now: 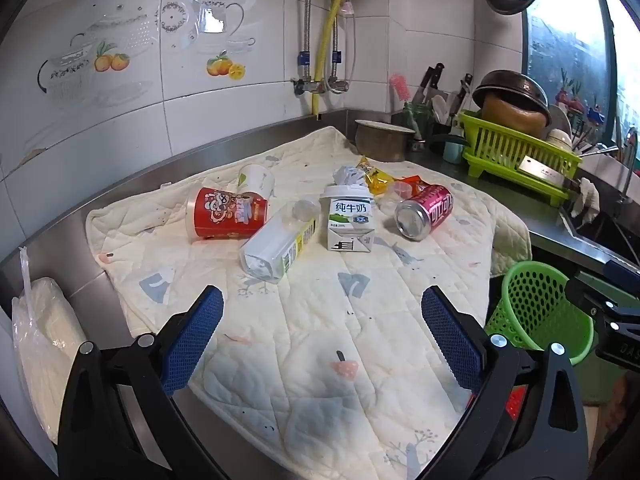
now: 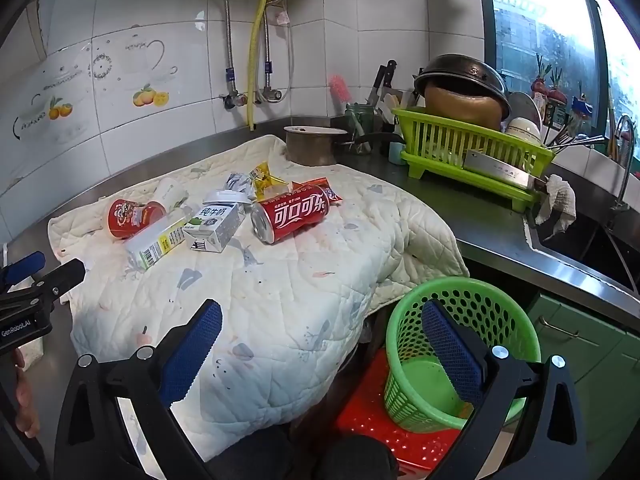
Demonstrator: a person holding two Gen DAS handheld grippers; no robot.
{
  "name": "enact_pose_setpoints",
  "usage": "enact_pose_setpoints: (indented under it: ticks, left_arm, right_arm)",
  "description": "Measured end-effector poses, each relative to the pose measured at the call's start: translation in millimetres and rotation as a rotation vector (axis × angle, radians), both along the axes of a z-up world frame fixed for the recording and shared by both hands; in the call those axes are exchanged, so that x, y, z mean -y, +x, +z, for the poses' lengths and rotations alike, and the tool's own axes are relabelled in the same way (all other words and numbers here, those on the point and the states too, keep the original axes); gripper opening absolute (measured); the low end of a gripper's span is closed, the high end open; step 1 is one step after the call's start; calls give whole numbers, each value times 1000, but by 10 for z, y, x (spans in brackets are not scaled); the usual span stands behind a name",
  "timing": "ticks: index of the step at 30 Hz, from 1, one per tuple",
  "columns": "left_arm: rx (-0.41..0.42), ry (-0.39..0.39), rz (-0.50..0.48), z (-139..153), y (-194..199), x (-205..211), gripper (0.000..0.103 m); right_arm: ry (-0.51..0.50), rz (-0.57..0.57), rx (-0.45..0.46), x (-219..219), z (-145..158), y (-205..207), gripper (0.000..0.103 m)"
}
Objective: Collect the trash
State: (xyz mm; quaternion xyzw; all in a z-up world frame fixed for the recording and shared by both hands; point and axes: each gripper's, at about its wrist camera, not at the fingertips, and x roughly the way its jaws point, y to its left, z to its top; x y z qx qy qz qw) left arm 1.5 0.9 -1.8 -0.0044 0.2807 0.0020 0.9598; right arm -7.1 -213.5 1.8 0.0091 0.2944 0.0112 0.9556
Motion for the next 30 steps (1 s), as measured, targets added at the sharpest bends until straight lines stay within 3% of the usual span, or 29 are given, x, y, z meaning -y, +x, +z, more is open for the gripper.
enact_pose_setpoints:
  ticks: [30]
  left_arm:
    - [-4, -13, 24, -20, 26, -71, 98]
  right_arm:
    - [5, 12, -5, -57, -74, 72, 97]
